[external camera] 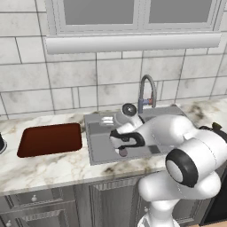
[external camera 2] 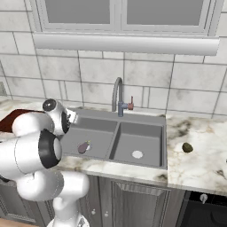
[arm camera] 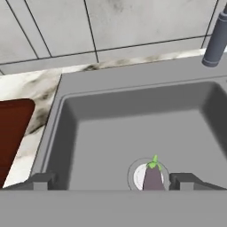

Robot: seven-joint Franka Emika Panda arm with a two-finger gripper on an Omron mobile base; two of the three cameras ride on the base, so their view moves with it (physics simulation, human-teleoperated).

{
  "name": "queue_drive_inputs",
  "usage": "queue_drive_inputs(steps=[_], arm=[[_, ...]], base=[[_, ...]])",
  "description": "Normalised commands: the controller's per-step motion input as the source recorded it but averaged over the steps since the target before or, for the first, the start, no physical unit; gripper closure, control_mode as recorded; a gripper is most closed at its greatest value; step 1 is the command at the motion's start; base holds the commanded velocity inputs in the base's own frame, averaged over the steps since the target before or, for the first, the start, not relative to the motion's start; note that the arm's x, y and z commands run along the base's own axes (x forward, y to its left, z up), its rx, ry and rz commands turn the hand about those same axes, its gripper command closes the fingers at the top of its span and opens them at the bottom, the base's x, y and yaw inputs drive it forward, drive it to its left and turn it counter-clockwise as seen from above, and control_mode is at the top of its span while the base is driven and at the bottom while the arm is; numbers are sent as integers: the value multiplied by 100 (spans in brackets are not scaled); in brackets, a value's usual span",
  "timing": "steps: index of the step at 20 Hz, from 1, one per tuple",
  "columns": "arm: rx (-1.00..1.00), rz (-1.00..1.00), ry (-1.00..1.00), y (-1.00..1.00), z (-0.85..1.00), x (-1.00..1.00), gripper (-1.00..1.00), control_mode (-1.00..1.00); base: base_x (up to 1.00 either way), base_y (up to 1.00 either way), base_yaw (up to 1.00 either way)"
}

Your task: Pick up all produce items and place them in the sink. Turn on the sink faucet to wash them. Then turn the sink off and put them in the tray.

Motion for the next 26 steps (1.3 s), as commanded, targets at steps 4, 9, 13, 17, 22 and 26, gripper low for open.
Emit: queue_drive_inputs(steps=[4,9,13,17,22,26], arm=[[-5,0,16,25,80,19,-100,-100],[-12,0,6,3,29,-3,-100,-100],[-13,-1,0,-29,0,-30,-100,-100],[-5,0,0,-48,0,-49,-100,-100],[0,0,0,-55,0,-48,-100,-100],[0,0,0,-52,0,-42,-100,-100]], base=[[0,0,0],[0,0,0],[0,0,0],[0,0,0],[0,0,0],[0,0,0]])
